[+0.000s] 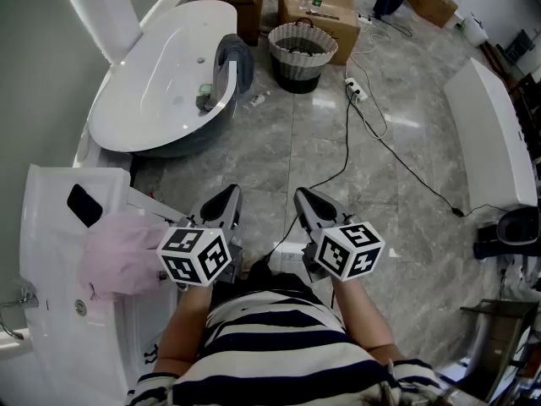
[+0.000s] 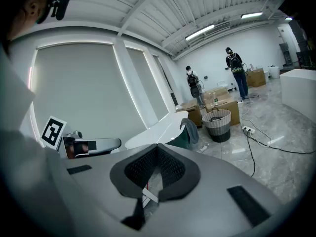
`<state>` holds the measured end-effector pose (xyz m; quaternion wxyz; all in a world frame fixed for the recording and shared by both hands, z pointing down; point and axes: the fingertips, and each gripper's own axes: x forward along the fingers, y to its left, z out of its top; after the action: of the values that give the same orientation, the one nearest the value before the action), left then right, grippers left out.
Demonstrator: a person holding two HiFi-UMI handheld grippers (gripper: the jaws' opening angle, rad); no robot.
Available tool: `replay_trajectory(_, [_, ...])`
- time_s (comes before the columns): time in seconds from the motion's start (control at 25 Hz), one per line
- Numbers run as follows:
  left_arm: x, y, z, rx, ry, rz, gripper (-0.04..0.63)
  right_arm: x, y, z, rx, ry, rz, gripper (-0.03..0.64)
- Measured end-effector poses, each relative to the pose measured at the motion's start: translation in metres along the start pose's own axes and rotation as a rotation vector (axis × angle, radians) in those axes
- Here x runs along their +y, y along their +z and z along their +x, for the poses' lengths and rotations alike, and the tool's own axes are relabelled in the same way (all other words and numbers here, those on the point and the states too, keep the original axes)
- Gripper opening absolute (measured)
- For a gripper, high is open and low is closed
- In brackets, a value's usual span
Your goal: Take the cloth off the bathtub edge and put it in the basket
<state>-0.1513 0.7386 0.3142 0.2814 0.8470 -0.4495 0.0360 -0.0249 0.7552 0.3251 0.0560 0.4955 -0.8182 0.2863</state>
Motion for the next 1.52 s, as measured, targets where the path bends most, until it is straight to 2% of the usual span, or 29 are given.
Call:
replay_trajectory(0.32, [0.029, 0.010, 0.004, 0.013, -0.011, 0.001, 0.018, 0.011, 0.003, 0.027, -0.011, 0.005, 0.032, 0.026])
replay_trajectory(0.96, [0.088, 0.014, 0.009, 0.075, -0.035, -0.017, 0.018, 0.029, -0.013, 0.076, 0.054, -0.035, 0.027, 0.026])
replay_trajectory(1.52, [0.114, 0.028, 0.053, 0.085, -0.006, -0.018, 0.018, 0.006, 0.006, 0.128, 0.081, -0.002, 0.031, 0.026])
